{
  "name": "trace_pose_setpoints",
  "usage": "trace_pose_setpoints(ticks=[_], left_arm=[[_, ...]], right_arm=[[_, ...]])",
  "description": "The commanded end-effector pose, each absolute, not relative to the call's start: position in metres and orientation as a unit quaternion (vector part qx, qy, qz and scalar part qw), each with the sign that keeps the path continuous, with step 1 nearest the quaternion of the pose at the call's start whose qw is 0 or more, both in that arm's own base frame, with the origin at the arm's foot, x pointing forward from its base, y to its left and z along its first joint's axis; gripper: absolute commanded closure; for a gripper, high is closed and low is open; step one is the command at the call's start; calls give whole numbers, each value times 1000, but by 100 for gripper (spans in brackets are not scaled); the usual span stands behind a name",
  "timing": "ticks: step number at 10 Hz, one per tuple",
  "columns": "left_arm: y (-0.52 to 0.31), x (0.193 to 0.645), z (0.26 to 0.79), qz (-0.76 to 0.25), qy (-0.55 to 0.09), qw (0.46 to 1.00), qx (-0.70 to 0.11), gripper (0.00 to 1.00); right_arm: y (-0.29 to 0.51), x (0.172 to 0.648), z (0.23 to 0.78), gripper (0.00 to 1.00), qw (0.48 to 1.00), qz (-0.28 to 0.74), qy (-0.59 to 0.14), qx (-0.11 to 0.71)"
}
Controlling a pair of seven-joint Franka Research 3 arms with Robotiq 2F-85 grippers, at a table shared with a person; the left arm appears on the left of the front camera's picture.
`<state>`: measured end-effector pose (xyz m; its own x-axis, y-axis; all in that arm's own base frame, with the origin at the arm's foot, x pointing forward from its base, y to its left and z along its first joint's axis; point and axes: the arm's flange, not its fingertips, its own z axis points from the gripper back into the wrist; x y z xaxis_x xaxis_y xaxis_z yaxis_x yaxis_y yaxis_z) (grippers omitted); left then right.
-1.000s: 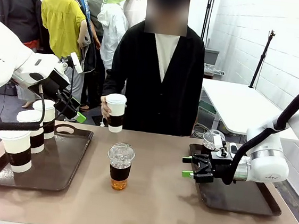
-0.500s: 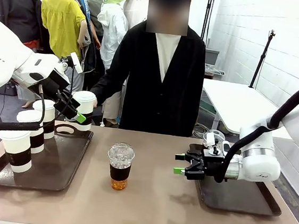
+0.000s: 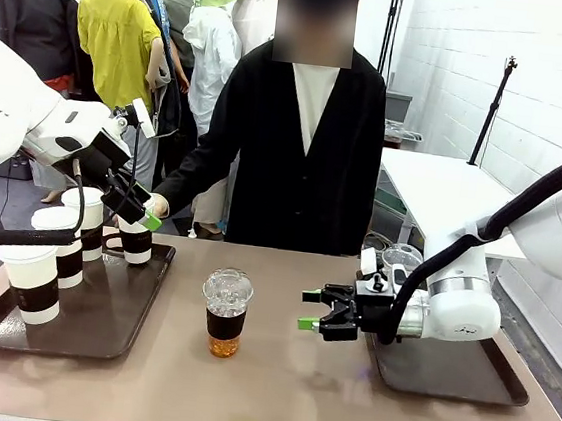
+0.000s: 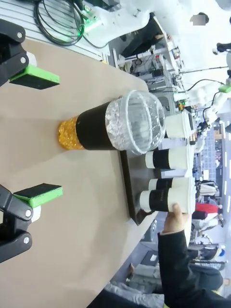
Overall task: Distribute the coffee onto the tray.
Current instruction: Pick up another iced Americano from the middle of the table and place it on the right Handle tray.
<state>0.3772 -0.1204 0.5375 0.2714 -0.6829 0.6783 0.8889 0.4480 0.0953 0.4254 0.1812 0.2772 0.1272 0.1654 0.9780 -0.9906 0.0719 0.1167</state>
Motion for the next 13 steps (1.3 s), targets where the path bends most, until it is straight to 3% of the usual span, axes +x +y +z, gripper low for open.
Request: trace_pose_setpoints(ticks=[1,13], left_arm=[[-118,378,537,-506,-333,780,-156,0],[-118,378,537,-506,-333,780,-156,0]], right_arm=[[200,426,270,0,578,498,-453,462],[273,438,239,0,569,485,-450,489]])
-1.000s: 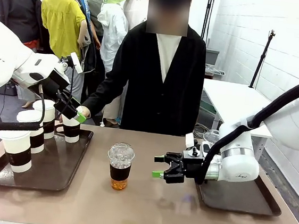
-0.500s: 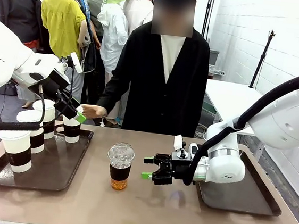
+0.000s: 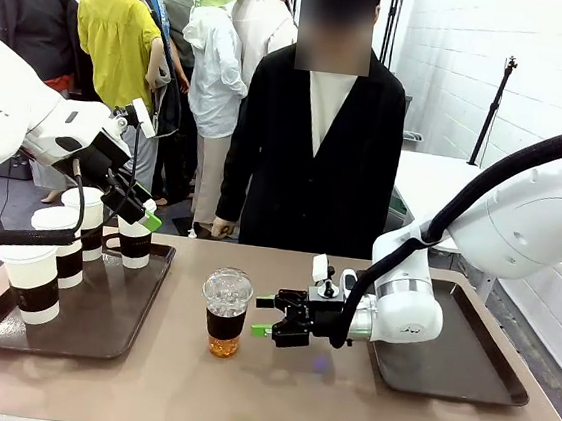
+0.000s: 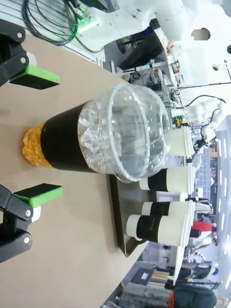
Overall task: Distribute the coffee onto the tray.
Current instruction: Pick up another iced Americano from the middle of the table and place it on the right Handle tray.
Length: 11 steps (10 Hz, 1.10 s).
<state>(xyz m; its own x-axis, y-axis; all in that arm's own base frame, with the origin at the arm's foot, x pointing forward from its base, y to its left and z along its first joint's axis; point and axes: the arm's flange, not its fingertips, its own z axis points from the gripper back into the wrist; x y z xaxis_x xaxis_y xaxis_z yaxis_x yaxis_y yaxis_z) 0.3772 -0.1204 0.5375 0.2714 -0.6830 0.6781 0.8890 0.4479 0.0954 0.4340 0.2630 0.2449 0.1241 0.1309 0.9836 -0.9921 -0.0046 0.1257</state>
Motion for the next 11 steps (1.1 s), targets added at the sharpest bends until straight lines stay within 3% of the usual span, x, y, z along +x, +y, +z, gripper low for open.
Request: trace_pose_setpoints(ticks=[1,11], left_arm=[[-118,378,537,-506,-333,780,-156,0],[-118,378,537,-506,-333,780,-156,0]], right_arm=[[274,438,239,0,569,483,-452,488],[294,443,228,0,563,488,-439,502]])
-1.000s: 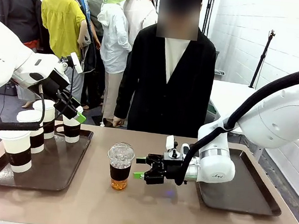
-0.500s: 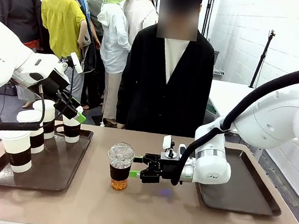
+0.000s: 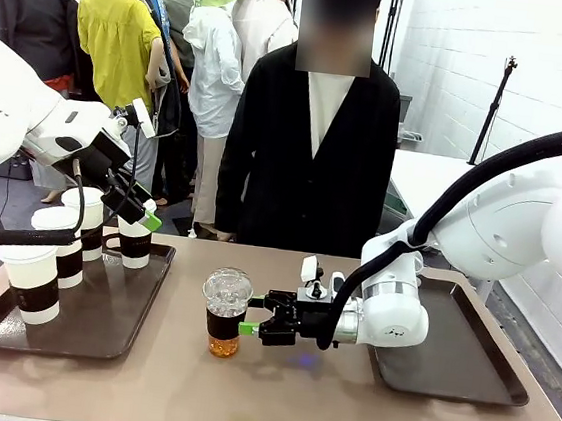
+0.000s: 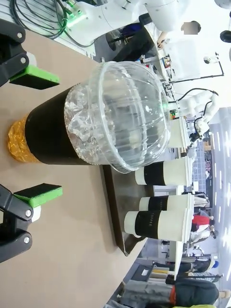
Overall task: Distribute the coffee onto the tray.
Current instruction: Pick up another iced Americano from the middle of the table and place it on the right Handle tray.
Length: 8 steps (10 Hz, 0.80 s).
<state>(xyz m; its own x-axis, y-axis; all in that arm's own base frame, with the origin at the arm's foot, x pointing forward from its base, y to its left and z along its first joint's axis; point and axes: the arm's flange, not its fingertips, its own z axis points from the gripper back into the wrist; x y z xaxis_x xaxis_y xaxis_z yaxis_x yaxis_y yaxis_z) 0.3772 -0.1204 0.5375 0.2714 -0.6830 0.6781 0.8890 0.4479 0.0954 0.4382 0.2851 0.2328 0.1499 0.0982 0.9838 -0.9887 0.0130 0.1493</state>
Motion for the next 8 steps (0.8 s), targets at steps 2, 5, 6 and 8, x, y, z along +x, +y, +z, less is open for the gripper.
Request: trace_pose_setpoints(ticks=[2,5,6,8], left_arm=[[-118,378,537,-506,-333,780,-156,0],[-118,378,537,-506,-333,780,-156,0],[-118,378,537,-506,-333,780,-156,0],[-118,378,537,-506,-333,780,-156,0]], right_arm=[[298,444,226,0,563,491,-434,503],[307,446,222,0,560,496,-426,509],[312,447,220,0,559,502,-418,511],[320,449,218,0,556,509,-408,515]])
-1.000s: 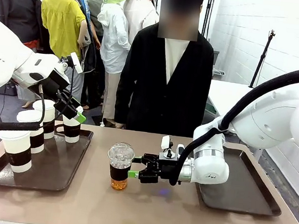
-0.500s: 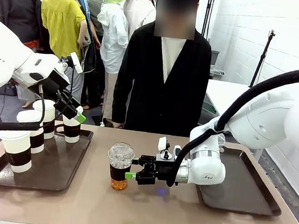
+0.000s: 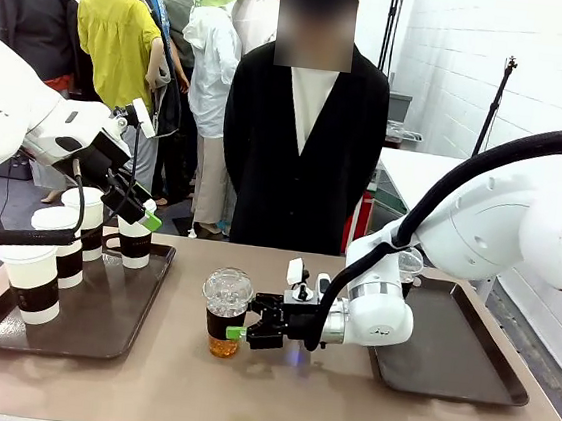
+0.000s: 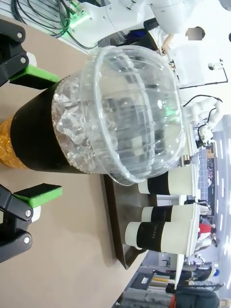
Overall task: Distribute the coffee onto the tray.
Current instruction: Pick up another iced Americano from the middle of the table and place it on the right Handle tray.
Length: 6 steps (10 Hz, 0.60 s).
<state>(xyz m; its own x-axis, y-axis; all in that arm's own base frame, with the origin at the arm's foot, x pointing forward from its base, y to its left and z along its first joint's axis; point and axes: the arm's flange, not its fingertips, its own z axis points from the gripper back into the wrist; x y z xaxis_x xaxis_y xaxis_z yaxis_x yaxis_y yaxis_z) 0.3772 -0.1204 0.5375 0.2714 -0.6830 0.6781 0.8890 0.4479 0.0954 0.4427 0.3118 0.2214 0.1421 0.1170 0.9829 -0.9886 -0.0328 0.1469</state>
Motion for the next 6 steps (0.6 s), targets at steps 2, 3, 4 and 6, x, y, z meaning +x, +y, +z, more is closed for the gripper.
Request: trace_pose_setpoints(ticks=[2,3,4,6], left_arm=[[-118,378,537,-506,-333,780,-156,0],[-118,378,537,-506,-333,780,-156,0],[-118,378,537,-506,-333,780,-156,0],[-118,378,537,-506,-333,780,-156,0]], right_arm=[[327,452,218,0,554,513,-405,516],[330,454,217,0,553,514,-405,516],[333,456,218,0,553,513,-405,516],[336,456,219,0,551,514,-405,518]])
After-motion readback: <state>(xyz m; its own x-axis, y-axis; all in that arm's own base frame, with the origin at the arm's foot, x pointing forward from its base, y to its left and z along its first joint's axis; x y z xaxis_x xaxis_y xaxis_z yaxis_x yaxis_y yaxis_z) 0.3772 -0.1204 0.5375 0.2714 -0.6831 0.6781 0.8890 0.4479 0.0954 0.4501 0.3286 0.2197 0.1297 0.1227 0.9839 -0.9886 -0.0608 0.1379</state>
